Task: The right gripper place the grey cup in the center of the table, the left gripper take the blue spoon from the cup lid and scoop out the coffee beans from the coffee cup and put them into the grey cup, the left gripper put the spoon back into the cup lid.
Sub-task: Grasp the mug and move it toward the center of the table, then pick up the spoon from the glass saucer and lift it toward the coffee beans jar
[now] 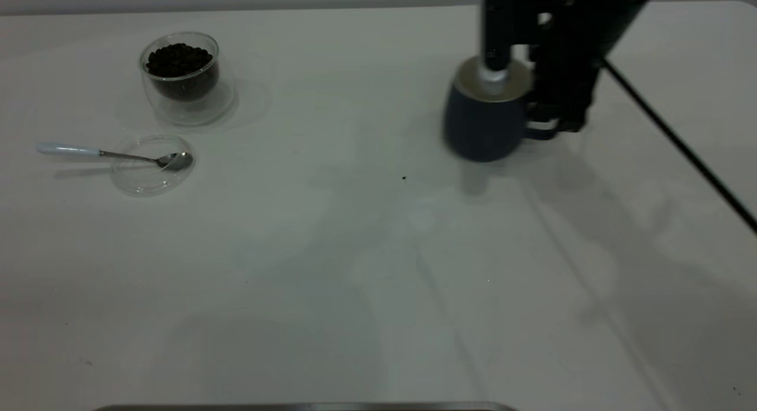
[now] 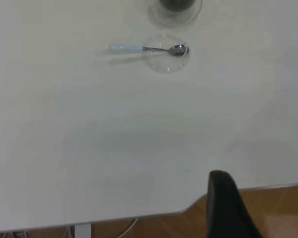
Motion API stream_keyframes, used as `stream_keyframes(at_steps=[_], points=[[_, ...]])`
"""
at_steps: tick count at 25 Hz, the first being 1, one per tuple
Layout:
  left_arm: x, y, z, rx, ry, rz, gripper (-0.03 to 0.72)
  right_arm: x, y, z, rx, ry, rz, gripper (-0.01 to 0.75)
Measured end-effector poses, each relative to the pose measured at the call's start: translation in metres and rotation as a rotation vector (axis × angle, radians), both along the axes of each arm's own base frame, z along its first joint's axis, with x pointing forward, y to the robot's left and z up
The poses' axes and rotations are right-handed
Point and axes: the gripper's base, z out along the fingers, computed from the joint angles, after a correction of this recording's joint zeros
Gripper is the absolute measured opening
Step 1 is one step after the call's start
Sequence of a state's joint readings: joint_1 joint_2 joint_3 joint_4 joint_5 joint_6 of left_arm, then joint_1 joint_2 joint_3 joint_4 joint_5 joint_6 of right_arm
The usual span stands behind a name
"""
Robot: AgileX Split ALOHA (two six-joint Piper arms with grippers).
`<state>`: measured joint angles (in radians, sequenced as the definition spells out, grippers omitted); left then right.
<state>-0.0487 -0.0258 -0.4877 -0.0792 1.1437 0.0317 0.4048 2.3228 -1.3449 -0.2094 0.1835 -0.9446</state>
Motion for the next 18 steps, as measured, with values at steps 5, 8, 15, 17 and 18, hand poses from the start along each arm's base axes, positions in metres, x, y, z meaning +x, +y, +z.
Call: stream_keyframes(at_steps=[5, 8, 15, 17, 18], points=[[0.000, 0.000, 0.000, 0.000, 0.000, 0.000, 0.432, -0.012, 0.041, 0.004, 0.085, -0.052, 0.047, 0.363], [0.000, 0.000, 0.000, 0.000, 0.000, 0.000, 0.432, -0.020, 0.059, 0.007, 0.125, -0.064, 0.059, 0.363], [0.000, 0.000, 0.000, -0.001, 0.000, 0.001, 0.432, -0.036, 0.053, 0.099, 0.181, 0.033, -0.120, 0.363], [0.000, 0.000, 0.000, -0.001, 0.000, 0.001, 0.432, -0.046, 0.046, 0.141, 0.219, 0.044, -0.195, 0.363], [0.000, 0.000, 0.000, -0.001, 0.000, 0.001, 0.432, -0.053, 0.039, 0.163, 0.238, 0.049, -0.237, 0.363]])
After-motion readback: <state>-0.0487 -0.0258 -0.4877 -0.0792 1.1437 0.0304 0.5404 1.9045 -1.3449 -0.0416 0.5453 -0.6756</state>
